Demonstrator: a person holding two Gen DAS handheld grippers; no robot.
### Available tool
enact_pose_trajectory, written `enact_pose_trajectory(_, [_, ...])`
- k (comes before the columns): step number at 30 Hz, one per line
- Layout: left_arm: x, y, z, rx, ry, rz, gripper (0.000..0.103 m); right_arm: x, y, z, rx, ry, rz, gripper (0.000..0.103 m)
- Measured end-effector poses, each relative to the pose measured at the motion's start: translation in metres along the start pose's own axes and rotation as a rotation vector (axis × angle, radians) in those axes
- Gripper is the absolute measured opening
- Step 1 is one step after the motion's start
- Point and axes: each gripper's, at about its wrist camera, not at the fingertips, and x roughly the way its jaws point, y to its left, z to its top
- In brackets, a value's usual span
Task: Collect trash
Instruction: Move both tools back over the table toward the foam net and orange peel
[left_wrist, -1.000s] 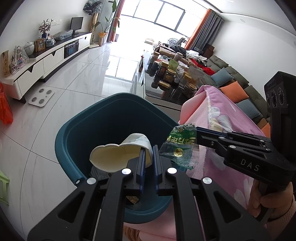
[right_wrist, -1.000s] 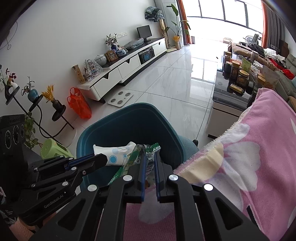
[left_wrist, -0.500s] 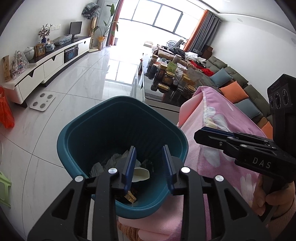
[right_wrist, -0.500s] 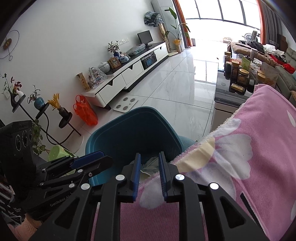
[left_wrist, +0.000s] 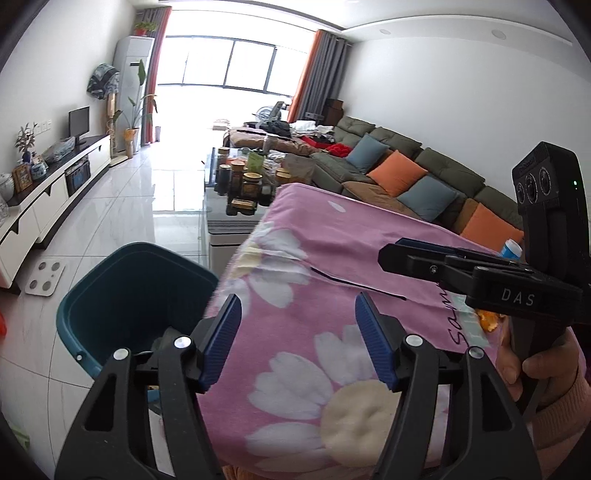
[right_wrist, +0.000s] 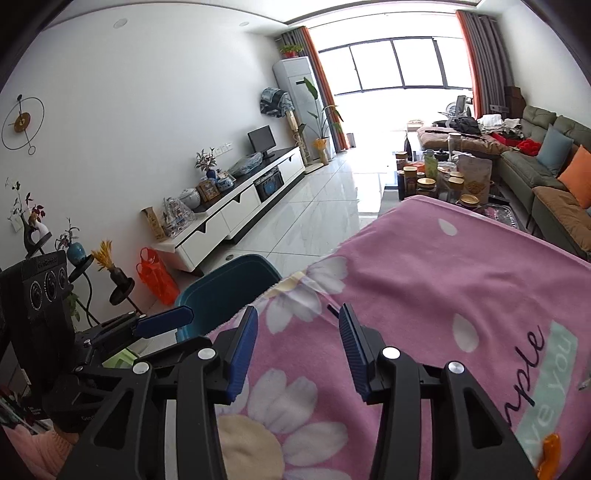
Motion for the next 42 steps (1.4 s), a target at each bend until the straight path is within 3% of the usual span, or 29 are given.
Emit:
enact_pose_trajectory(10, [0.042, -0.115, -0.018, 0.163, 0.111, -0.223, 0.064, -0.091, -0.084, -0.044, 0.159, -0.082, -0.229, 0.044])
enact_pose_trajectory(21, [0.081, -0.191, -0.028, 0.251, 0.196, -0.339, 0.064, -0.152, -0.160, -0.093, 0.320, -0.127, -0.405, 0.044])
enact_pose_trajectory(32, [0.108, -0.230, -0.032, 0.296, 0.265, -0.354, 0.063, -0.188, -0.217, -0.120, 0.438, -0.161, -0.538, 0.044])
enact_pose_trajectory(35, [0.117, -0.237, -0.034, 0.307, 0.289, -0.351, 0.059, -0.195, -0.238, -0.126, 0.491, -0.164, -0.570, 0.044])
enact_pose_trajectory(42, [0.131, -0.247, -0.035, 0.310, 0.341, -0.349, 0.045, -0.192, -0.271, -0.133, 0.574, -0.148, -0.518, 0.044])
